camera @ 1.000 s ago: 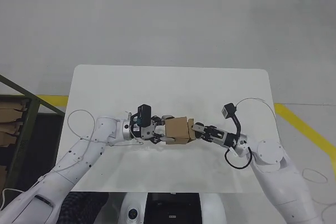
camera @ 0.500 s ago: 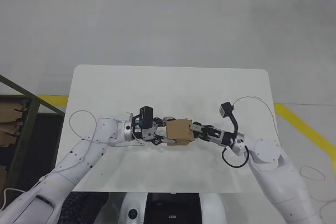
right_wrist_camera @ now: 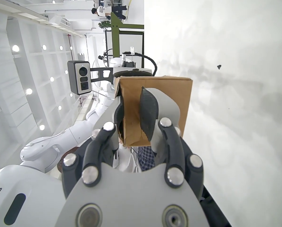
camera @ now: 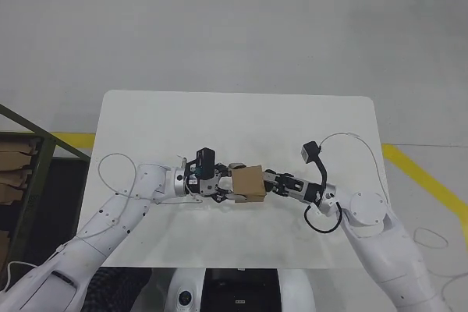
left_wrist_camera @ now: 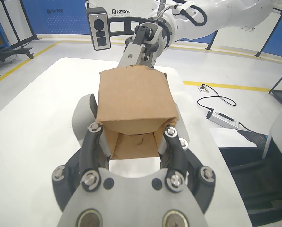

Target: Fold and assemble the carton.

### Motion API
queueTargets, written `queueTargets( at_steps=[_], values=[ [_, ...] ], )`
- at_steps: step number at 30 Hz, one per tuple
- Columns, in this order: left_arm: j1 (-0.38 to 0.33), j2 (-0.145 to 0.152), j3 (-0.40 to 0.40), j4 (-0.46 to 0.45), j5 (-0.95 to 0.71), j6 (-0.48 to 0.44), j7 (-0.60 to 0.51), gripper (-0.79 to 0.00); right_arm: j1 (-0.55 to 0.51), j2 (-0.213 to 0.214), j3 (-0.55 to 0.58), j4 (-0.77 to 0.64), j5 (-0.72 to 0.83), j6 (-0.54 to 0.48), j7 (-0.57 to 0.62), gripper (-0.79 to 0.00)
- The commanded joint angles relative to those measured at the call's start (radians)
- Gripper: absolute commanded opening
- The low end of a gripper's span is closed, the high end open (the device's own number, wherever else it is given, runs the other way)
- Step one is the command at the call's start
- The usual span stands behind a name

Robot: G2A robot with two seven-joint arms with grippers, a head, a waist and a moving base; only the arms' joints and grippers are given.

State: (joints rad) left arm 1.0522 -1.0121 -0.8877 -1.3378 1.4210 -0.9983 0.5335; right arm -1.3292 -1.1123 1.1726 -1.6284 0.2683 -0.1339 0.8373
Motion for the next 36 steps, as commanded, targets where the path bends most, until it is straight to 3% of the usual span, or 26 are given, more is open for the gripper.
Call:
queueTargets(
  at_steps=[1,12,28,30,32,34,36],
  values=[
    [0.0,0.0,-0.003,0.007,-0.005,-0.001,0.002,-0.283,-0.008,0.002,0.011,-0.004,0.0,-0.002,-0.004,-0.514],
    [0.004,0.0,-0.021,0.043,0.002,0.019,-0.005,-0.274,-0.07,0.016,0.083,-0.046,0.003,-0.016,-0.027,-0.566],
    [-0.001,-0.008,0.006,0.126,0.124,0.1,0.01,-0.292,-0.054,0.013,0.056,-0.004,0.014,-0.028,-0.023,-0.603],
    [-0.003,-0.008,0.011,0.142,0.142,0.103,0.016,-0.237,-0.054,0.013,0.054,-0.003,0.013,-0.028,-0.021,-0.603],
    [-0.003,-0.009,0.016,0.162,0.152,0.106,0.025,-0.058,-0.053,0.013,0.052,-0.001,0.014,-0.03,-0.019,-0.61],
    [-0.007,-0.01,0.019,0.192,0.151,0.099,0.031,0.0,-0.05,0.012,0.046,0.004,0.016,-0.034,-0.015,-0.613],
    [-0.008,-0.011,0.02,0.206,0.147,0.095,0.039,0.0,-0.047,0.011,0.041,0.01,0.017,-0.037,-0.015,-0.613]
  ],
)
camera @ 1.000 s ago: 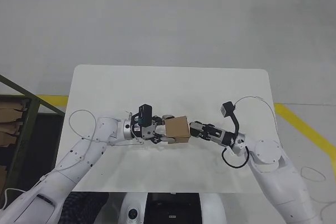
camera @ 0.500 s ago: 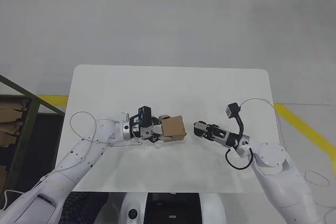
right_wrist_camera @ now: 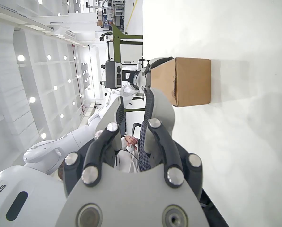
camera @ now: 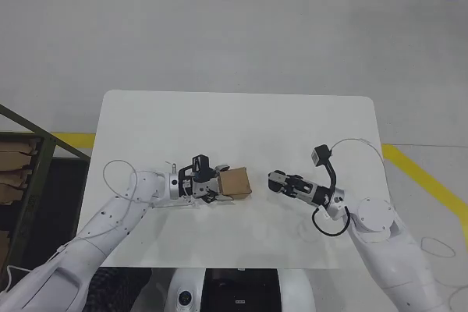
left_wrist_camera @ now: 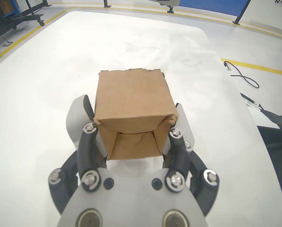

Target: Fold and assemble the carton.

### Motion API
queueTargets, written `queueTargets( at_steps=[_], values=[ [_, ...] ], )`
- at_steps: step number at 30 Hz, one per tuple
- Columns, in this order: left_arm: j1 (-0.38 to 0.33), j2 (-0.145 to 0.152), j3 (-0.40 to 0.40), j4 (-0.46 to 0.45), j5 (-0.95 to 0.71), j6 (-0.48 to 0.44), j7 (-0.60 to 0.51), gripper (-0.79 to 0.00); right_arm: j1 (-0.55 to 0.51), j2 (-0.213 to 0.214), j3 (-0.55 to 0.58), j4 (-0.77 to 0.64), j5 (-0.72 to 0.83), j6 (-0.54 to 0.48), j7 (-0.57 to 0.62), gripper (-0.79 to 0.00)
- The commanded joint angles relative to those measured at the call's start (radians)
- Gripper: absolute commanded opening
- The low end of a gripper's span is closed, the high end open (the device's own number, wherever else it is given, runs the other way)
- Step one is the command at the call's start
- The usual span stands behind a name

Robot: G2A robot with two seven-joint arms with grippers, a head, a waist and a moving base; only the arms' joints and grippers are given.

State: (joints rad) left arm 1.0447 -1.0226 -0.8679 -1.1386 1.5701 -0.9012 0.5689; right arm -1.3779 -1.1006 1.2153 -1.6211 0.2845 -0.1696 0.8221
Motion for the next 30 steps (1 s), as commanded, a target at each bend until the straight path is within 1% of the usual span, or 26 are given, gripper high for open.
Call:
queueTargets(
  at_steps=[1,7,11,15,18,22,24,28,30],
  values=[
    [-0.001,0.0,-0.001,0.014,-0.007,-0.004,0.008,0.0,0.004,-0.001,-0.005,0.006,0.001,-0.002,0.002,-0.616],
    [0.003,0.007,-0.028,0.031,-0.052,-0.048,0.036,0.0,0.02,-0.003,-0.016,0.03,0.001,-0.012,0.001,-0.603],
    [0.021,0.018,-0.064,0.006,-0.096,-0.088,0.075,0.0,0.047,-0.005,-0.015,0.07,-0.012,-0.027,-0.016,-0.597],
    [0.041,0.03,-0.114,-0.022,-0.153,-0.11,0.088,0.0,0.087,-0.01,-0.026,0.132,-0.001,-0.045,-0.006,-0.603],
    [0.053,0.037,-0.143,-0.041,-0.184,-0.099,0.058,0.0,0.114,-0.015,-0.05,0.176,0.007,-0.057,0.023,-0.61],
    [0.068,0.037,-0.16,-0.053,-0.231,-0.064,-0.015,0.0,0.142,-0.026,-0.089,0.236,0.025,-0.067,0.02,-0.619],
    [0.07,0.033,-0.159,-0.053,-0.257,-0.03,-0.073,0.0,0.152,-0.034,-0.116,0.265,0.028,-0.073,0.02,-0.631],
    [0.067,0.024,-0.149,-0.072,-0.28,0.047,-0.176,0.0,0.176,-0.048,-0.162,0.313,0.045,-0.086,0.021,-0.628],
    [0.069,0.02,-0.14,-0.079,-0.278,0.06,-0.203,0.0,0.186,-0.054,-0.182,0.335,0.052,-0.091,0.024,-0.634]
  ],
)
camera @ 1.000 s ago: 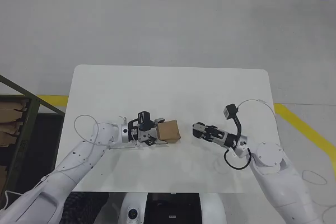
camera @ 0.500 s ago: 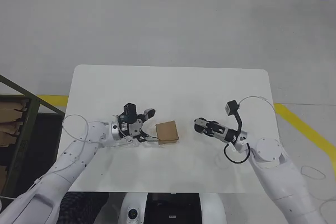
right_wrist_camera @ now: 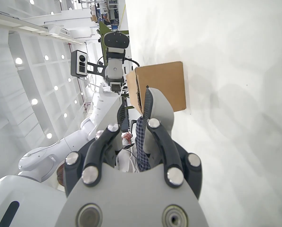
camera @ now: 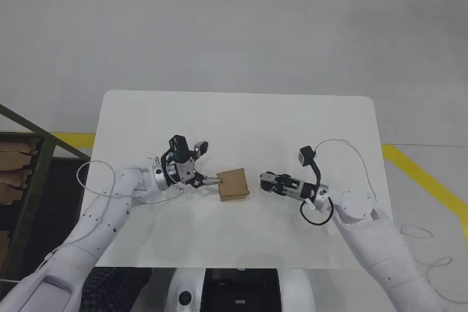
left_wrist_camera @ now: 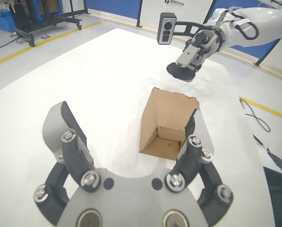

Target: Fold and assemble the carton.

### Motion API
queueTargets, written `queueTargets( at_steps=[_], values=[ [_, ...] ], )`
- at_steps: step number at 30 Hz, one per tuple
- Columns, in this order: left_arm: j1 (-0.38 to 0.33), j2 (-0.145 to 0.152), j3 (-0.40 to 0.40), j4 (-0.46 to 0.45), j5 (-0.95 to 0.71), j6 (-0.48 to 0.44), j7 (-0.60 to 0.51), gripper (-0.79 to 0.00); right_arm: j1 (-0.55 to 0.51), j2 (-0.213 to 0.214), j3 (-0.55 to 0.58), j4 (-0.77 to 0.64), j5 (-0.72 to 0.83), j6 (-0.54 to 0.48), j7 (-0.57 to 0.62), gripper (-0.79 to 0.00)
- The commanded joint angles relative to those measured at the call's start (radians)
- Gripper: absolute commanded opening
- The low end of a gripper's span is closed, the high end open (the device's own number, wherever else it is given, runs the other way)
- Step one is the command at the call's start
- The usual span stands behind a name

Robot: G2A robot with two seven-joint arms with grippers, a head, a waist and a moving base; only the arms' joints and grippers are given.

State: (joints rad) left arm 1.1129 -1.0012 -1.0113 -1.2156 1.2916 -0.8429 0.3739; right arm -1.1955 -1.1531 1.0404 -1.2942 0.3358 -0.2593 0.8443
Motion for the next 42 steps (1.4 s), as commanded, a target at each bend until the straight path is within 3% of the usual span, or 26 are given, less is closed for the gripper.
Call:
queueTargets(
  at_steps=[1,7,15,23,42],
  values=[
    [0.001,-0.002,0.006,-0.001,-0.006,-0.002,-0.013,0.0,0.009,-0.005,-0.017,0.016,0.002,-0.004,0.004,-0.631],
    [0.009,-0.003,0.001,0.008,0.002,0.001,-0.014,0.0,0.037,-0.02,-0.051,0.065,0.02,-0.021,0.014,-0.628],
    [0.05,0.009,-0.051,-0.011,-0.016,-0.039,0.075,0.0,0.061,-0.033,-0.076,0.101,0.03,-0.033,0.018,-0.631],
    [0.069,0.013,-0.061,0.012,0.028,-0.02,0.049,0.0,0.07,-0.039,-0.081,0.115,0.036,-0.032,0.023,-0.634],
    [0.025,-0.01,-0.017,0.057,0.035,-0.028,0.049,0.0,0.078,-0.052,-0.097,0.112,0.03,-0.03,0.03,-0.634]
  ],
)
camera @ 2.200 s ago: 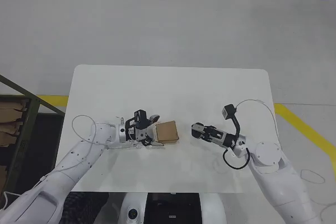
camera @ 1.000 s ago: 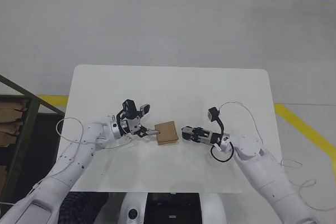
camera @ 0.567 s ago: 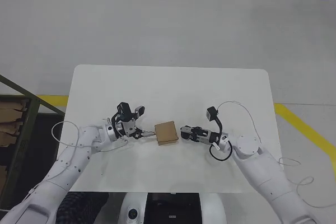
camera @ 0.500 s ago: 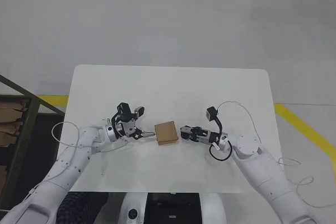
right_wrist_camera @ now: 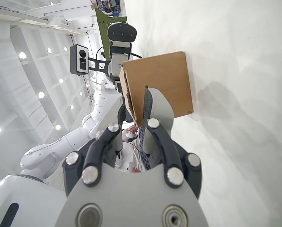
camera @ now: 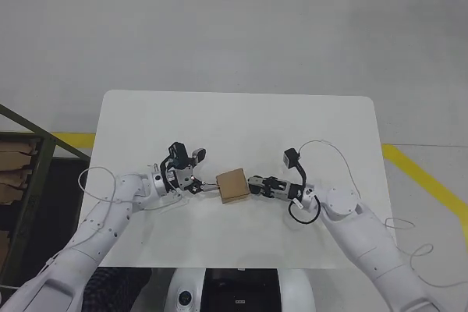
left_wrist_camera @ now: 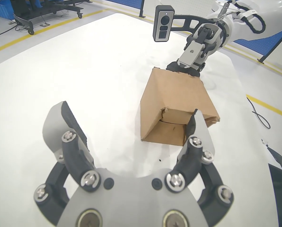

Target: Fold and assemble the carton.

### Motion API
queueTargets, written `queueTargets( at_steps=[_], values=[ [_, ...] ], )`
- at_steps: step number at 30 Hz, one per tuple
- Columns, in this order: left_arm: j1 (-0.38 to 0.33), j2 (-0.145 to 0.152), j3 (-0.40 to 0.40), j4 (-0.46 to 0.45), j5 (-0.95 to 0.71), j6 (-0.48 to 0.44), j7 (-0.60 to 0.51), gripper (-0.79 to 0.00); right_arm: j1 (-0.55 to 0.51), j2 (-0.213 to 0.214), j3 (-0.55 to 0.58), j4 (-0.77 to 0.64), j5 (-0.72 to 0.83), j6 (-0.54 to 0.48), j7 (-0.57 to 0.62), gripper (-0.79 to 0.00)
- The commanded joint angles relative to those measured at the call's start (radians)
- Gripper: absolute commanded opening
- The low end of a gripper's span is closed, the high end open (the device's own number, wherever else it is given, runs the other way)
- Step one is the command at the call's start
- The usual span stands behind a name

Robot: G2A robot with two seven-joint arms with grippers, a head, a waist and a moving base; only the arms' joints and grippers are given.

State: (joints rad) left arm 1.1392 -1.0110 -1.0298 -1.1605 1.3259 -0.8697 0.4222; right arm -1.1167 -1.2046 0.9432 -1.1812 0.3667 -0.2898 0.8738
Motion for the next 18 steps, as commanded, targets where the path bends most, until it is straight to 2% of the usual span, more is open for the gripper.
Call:
queueTargets(
  at_steps=[1,10,18],
  values=[
    [-0.004,-0.002,0.002,0.004,0.001,-0.003,0.002,0.0,-0.002,0.0,0.0,-0.004,-0.005,0.002,0.002,-0.634],
    [-0.012,-0.007,0.009,0.015,0.004,-0.008,0.005,0.0,-0.016,0.001,-0.001,-0.037,-0.034,0.014,-0.006,-0.622],
    [-0.01,-0.007,-0.006,0.03,-0.009,-0.014,0.014,0.0,-0.05,0.019,0.073,-0.056,-0.042,0.003,-0.041,-0.616]
  ],
)
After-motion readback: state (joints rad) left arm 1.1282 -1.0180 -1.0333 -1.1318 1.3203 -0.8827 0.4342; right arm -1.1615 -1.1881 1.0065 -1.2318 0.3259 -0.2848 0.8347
